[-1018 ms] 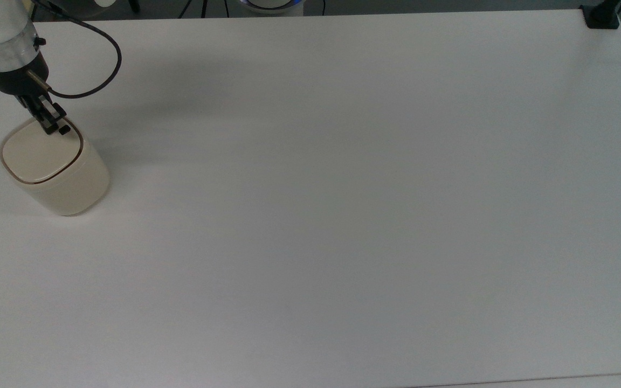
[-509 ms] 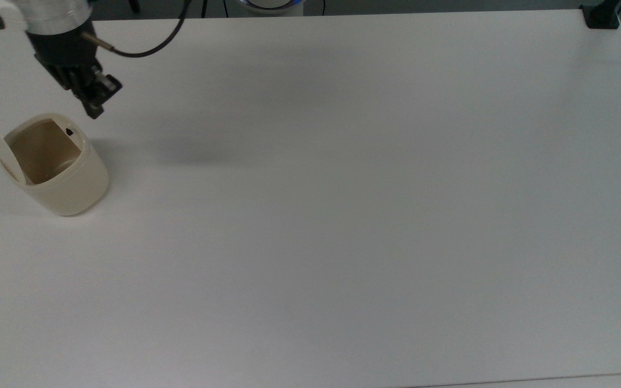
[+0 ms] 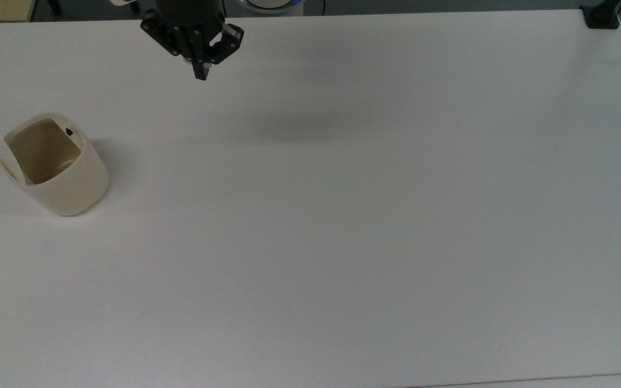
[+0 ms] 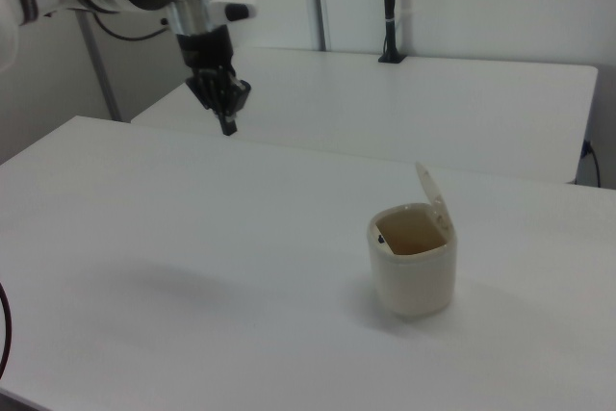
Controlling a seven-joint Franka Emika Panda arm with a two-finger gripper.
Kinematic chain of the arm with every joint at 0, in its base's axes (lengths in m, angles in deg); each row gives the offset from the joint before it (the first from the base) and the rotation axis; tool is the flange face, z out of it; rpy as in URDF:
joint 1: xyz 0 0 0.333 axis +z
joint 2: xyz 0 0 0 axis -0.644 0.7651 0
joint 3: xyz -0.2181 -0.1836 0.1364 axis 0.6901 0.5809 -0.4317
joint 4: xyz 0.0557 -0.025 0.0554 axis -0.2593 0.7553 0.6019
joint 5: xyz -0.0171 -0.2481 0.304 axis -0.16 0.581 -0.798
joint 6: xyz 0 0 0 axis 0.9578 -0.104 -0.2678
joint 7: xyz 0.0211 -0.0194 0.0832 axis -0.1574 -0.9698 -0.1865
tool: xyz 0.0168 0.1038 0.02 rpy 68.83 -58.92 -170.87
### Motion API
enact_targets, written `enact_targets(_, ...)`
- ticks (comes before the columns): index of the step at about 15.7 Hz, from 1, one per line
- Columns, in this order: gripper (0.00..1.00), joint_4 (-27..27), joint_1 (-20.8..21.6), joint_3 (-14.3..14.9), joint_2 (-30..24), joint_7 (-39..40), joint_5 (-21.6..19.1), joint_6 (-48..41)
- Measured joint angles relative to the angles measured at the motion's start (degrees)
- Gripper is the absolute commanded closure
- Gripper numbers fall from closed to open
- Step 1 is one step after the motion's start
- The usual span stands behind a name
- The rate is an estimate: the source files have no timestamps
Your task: Open the trash bin
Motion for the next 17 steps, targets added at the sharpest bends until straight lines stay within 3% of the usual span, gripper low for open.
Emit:
enact_targets(2, 0.95, 0.02, 1.9, -0.01, -0.79, 1.8, 0.0, -1.3)
enact_targets(3, 0.87, 0.13, 2.61, -0.01, -1.16, 2.72, 0.0, -1.7)
enact_targets(4, 0.73, 0.46, 3.1, -0.01, -1.62, 3.73, 0.0, -1.92)
enact_targets(6, 0.08, 1.36, 3.59, 0.0, -2.49, 5.56, 0.0, -2.02)
enact_targets(7, 0.0, 1.75, 3.79, -0.01, -2.85, 6.04, 0.0, -2.02)
enact_targets(17, 0.0, 2.84, 4.08, 0.0, -3.65, 6.32, 0.0, -2.02)
